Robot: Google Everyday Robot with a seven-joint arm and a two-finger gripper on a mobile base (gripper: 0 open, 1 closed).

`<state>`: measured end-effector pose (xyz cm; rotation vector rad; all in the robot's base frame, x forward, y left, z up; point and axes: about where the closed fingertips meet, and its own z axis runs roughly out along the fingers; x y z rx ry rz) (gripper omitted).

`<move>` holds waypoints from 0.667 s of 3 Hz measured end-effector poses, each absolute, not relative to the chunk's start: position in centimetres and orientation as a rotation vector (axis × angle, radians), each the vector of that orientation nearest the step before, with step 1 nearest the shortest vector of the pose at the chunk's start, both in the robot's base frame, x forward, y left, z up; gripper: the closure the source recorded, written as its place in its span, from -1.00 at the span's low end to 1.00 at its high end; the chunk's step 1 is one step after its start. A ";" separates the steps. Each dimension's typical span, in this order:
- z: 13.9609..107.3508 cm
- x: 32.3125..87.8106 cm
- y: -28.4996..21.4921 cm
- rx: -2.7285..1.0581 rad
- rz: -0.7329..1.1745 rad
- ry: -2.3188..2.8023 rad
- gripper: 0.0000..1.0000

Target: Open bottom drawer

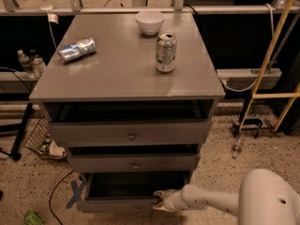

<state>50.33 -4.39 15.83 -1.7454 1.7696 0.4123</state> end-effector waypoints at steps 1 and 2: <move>15.9 50.3 -4.4 -1.745 0.412 1.770 1.00; 15.9 50.2 -4.4 -1.743 0.413 1.773 1.00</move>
Offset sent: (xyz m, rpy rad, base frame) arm -0.1261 -0.0673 -0.0170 0.0185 0.1705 -0.2422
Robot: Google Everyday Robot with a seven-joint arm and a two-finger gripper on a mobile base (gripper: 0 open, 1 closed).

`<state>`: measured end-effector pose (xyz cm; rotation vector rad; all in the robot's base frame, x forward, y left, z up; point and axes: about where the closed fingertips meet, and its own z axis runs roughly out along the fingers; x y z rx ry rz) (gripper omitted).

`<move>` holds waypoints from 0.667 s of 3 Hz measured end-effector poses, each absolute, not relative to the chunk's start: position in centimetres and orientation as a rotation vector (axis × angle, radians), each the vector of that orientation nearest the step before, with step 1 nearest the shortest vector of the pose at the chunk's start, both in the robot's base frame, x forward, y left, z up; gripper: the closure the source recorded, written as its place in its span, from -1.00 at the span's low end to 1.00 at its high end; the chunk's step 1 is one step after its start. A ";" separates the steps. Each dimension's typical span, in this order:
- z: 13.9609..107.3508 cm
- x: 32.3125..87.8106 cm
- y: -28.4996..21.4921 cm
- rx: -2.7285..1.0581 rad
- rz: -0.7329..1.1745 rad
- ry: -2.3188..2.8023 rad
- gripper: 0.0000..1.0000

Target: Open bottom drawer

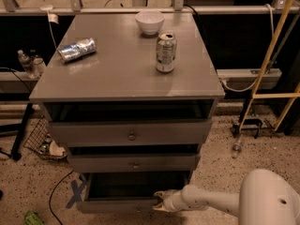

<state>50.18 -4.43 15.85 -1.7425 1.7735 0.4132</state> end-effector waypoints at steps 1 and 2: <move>15.8 50.2 -4.4 -1.743 0.413 1.773 0.70; 15.8 50.2 -4.4 -1.743 0.413 1.773 0.21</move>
Offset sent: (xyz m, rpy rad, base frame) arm 0.0000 0.0001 0.0000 0.0001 0.0001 0.0001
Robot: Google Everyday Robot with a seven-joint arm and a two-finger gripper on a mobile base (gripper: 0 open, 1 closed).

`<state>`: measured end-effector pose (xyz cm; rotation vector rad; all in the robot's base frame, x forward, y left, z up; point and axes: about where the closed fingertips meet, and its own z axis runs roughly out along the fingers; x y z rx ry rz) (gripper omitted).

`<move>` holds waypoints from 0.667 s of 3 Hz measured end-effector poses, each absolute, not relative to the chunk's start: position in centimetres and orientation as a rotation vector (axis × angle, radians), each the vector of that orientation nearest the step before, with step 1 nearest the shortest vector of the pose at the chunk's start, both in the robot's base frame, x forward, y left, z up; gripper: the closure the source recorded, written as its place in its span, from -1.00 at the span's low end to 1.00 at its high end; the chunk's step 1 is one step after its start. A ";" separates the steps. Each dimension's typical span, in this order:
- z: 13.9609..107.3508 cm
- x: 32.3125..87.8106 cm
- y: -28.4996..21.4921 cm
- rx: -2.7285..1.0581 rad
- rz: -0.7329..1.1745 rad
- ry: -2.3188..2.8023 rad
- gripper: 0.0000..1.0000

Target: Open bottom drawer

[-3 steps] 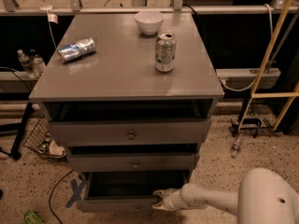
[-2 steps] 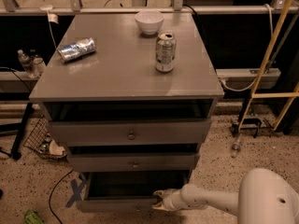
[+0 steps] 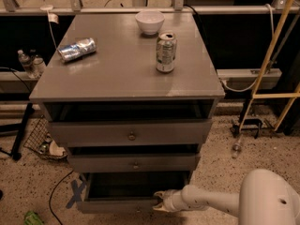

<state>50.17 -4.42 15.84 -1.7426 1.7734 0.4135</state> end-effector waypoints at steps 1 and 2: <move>15.8 50.2 -4.4 -1.743 0.414 1.773 -0.26; 15.8 50.2 -4.4 -1.743 0.414 1.773 -0.71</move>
Offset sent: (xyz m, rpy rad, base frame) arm 0.0000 0.0001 0.0000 0.0001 0.0001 0.0001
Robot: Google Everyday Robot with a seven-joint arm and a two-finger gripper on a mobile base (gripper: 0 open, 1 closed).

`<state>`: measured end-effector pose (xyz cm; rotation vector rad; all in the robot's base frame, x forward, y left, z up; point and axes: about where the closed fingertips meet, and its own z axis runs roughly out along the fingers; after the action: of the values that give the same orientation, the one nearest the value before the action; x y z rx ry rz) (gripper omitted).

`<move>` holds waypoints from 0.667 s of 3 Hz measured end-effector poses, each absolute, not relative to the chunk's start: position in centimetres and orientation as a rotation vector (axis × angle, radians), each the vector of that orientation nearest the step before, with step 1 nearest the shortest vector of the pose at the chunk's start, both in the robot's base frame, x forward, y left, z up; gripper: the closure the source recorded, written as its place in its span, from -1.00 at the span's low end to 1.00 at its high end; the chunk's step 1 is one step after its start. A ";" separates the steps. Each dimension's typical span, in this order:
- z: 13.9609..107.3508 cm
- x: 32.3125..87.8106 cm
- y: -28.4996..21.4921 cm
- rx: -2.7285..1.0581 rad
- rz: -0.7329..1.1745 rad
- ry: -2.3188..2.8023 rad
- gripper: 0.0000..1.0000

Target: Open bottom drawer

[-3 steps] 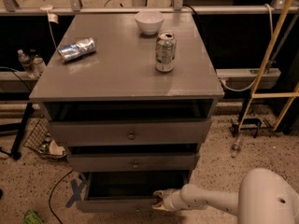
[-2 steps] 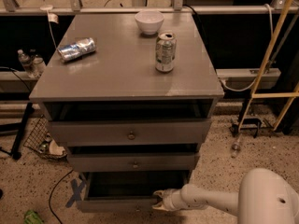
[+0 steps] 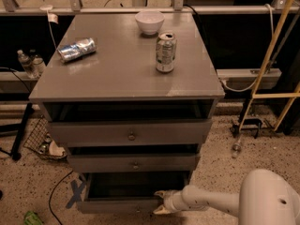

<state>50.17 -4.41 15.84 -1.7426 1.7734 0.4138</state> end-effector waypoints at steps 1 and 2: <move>15.8 50.0 -4.2 -1.744 0.418 1.772 -1.00; 17.0 50.3 -4.5 -1.729 0.406 1.732 -1.00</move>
Offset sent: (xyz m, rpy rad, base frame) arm 0.0042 -0.0010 0.0141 0.0447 -0.0451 0.0113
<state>50.27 -4.47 16.95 -1.7294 1.7324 0.4060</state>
